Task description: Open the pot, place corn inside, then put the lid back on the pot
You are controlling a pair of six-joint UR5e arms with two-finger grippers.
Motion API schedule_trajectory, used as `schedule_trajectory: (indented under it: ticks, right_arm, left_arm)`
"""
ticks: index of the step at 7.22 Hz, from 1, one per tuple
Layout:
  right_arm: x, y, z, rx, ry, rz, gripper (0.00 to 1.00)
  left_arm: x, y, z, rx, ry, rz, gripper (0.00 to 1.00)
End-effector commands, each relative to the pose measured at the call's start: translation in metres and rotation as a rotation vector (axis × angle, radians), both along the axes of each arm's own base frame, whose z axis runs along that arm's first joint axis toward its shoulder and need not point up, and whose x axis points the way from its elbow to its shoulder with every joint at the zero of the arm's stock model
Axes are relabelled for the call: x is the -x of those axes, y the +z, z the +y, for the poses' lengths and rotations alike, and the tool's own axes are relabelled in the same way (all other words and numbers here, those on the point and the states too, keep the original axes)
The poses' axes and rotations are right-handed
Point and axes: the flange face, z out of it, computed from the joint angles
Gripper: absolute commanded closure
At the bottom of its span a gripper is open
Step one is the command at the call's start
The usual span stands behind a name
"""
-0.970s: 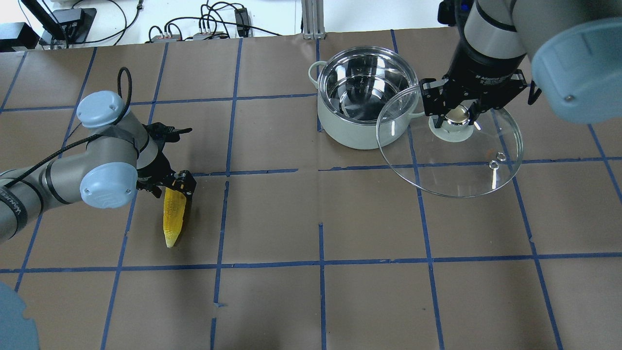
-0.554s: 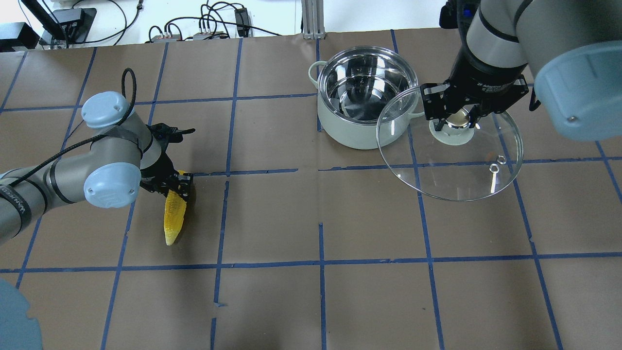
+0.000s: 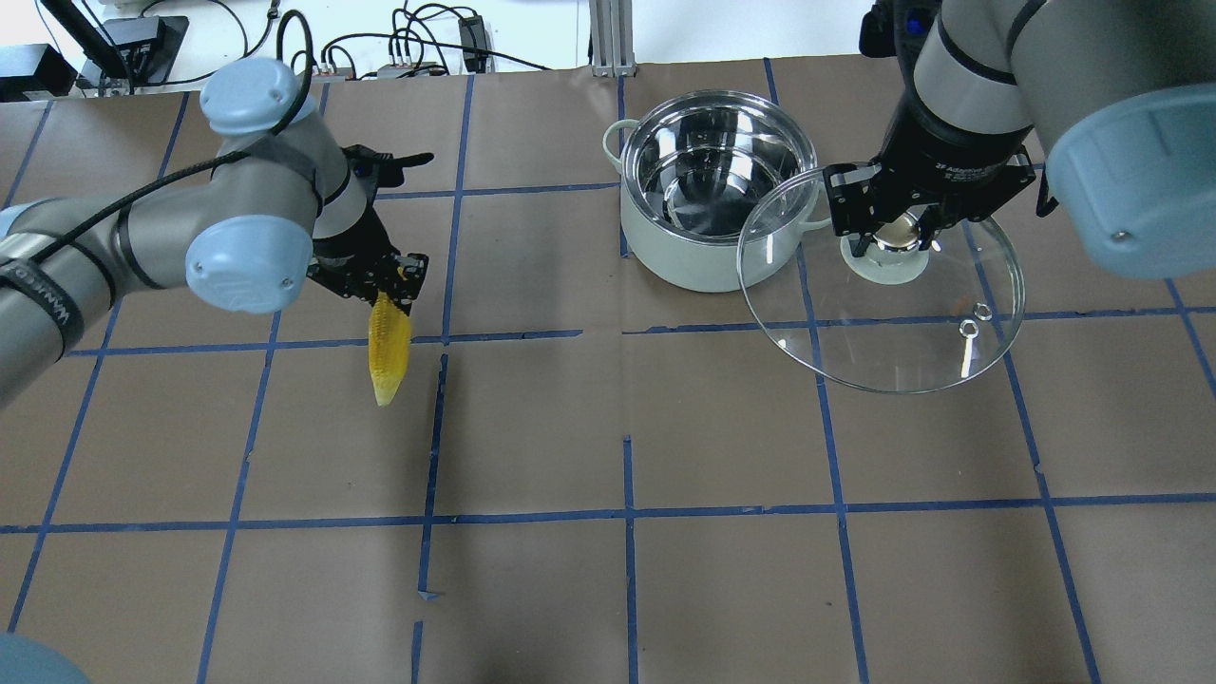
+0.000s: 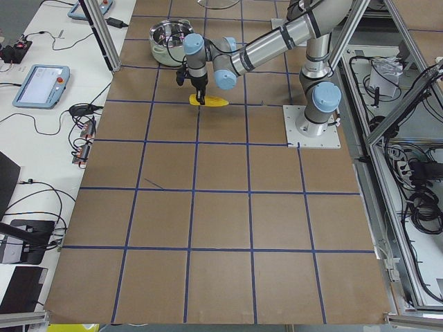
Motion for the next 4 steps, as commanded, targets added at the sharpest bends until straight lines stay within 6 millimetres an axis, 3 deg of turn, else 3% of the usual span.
schedule_trajectory:
  ticks: [1, 3, 4]
  right_arm:
    - [0.000, 0.000, 0.000, 0.000, 0.002, 0.000, 0.90]
    - [0.001, 0.000, 0.000, 0.000, 0.002, 0.000, 0.89]
    - [0.001, 0.000, 0.000, 0.000, 0.002, 0.000, 0.89]
  left_arm:
    - [0.084, 0.046, -0.034, 0.068, 0.019, 0.082, 0.97]
    - [0.153, 0.065, -0.077, 0.136, -0.023, 0.101, 0.97]
    - [0.191, 0.061, -0.096, 0.139, -0.015, 0.103, 0.97]
